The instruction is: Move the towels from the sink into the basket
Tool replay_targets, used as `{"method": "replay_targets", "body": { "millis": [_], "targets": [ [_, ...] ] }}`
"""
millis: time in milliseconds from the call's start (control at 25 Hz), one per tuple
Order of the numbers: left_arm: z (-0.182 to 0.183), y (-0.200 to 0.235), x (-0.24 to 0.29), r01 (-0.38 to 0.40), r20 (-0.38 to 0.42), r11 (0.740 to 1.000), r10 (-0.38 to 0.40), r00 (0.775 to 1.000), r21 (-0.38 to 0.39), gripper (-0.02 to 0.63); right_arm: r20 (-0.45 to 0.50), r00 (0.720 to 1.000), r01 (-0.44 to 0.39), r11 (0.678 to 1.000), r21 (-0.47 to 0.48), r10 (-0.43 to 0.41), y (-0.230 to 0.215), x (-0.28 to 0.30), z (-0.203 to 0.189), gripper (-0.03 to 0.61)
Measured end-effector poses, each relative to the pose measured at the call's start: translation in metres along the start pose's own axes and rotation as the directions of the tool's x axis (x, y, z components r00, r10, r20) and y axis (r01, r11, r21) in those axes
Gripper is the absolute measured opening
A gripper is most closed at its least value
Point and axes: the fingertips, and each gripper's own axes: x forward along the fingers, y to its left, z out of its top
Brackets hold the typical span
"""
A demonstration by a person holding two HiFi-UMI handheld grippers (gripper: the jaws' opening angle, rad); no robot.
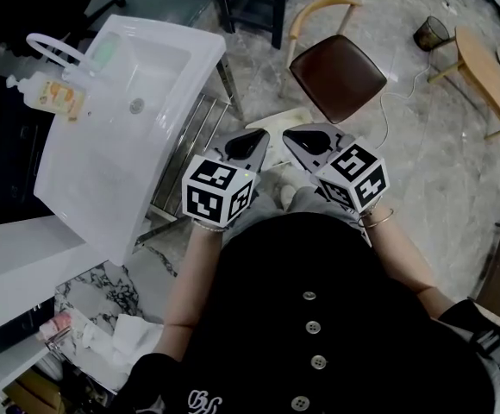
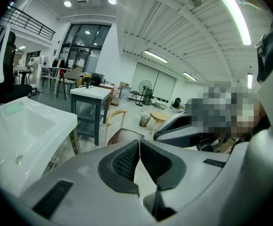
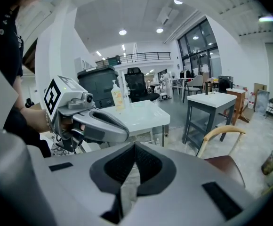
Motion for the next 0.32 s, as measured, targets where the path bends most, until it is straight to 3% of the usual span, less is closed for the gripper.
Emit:
{"method": "replay_targets", "body": {
  "millis": [320],
  "targets": [
    [-0.012,0.001,0.003,-0.022,-0.038,1.0,0.021,0.999,-0.015,0.02,-0.001,0.999,0.035,0.998,0.047,-0.035,-0.005,-0.002,-0.01,0.002]
  ]
}}
